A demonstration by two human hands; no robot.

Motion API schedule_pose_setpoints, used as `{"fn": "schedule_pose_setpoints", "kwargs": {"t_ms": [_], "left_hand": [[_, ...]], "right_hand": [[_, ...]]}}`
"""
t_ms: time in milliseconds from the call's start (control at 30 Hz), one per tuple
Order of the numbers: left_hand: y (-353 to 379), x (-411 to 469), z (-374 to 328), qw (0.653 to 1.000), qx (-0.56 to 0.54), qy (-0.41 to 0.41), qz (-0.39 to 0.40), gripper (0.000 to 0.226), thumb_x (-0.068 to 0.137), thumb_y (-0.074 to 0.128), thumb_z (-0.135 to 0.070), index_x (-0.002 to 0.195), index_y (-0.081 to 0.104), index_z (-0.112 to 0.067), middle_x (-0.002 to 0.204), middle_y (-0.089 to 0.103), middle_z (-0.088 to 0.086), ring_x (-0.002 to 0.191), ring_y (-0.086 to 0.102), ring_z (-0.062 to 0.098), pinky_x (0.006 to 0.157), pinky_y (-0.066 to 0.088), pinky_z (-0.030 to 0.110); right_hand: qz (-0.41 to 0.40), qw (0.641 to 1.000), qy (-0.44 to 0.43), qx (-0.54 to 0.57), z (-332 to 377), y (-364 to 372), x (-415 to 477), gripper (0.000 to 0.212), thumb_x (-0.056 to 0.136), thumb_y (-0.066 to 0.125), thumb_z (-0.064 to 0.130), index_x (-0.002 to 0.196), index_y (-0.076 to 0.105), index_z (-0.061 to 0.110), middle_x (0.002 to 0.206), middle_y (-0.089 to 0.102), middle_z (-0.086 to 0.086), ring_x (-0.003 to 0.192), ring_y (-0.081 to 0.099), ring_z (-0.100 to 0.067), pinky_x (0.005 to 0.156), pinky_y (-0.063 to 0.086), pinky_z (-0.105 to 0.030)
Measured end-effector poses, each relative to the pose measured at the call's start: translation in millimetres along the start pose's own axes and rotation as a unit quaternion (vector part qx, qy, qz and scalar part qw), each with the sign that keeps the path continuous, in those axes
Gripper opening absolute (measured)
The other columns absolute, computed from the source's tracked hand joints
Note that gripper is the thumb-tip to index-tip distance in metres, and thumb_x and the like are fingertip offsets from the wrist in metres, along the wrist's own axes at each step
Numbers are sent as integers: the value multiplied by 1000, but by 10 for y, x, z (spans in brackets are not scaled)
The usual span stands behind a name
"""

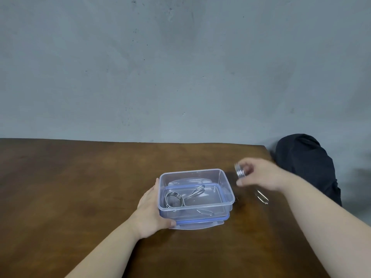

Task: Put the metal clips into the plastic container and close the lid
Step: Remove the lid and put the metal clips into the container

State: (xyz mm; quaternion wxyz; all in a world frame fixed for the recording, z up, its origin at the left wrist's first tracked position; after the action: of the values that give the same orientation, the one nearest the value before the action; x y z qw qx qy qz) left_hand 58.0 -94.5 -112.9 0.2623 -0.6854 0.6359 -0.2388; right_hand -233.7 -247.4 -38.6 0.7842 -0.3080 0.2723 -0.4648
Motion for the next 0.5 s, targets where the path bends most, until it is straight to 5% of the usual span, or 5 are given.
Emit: {"fn": "schedule_pose_setpoints", "kwargs": {"t_ms": [133, 300, 500], "left_hand": [[28, 4, 114, 1000, 5, -30, 5, 140, 48, 83, -49, 157, -4, -41, 160, 3, -24, 152, 5, 14, 123, 18, 47], [18, -8, 68, 999, 21, -23, 9, 143, 49, 82, -48, 157, -11, -39, 165, 3, -18, 153, 3, 16, 124, 16, 46], [-25, -41, -32, 1000, 16, 12, -5, 130, 47, 83, -46, 143, -3, -66, 150, 22, -34, 147, 17, 14, 120, 25, 47]], "right_hand": [[-56, 988, -106, 93, 907, -265, -90, 55, 59, 98, 32, 105, 69, 38, 101, 68, 8, 92, 67, -14, 96, 51, -34], [20, 985, -161, -53, 1874, 401, -326, 54, 56, 87, 49, 104, 64, 44, 95, 68, 18, 86, 69, -14, 79, 58, -34], [106, 958, -116, -241, 1575, 1247, -98, 48, 74, 81, 35, 115, 62, 21, 106, 69, 1, 93, 65, -23, 79, 59, -42]]}}
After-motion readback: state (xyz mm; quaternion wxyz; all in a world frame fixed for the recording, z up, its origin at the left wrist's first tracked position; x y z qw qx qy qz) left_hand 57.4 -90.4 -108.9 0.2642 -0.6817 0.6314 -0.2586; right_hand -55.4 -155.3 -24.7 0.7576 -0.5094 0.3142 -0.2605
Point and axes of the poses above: each hand's wrist, its own x-axis towards the middle knuckle, its own y-axis out of the palm, z = x × y, the point moved 10 cm from there along x, towards the middle knuckle
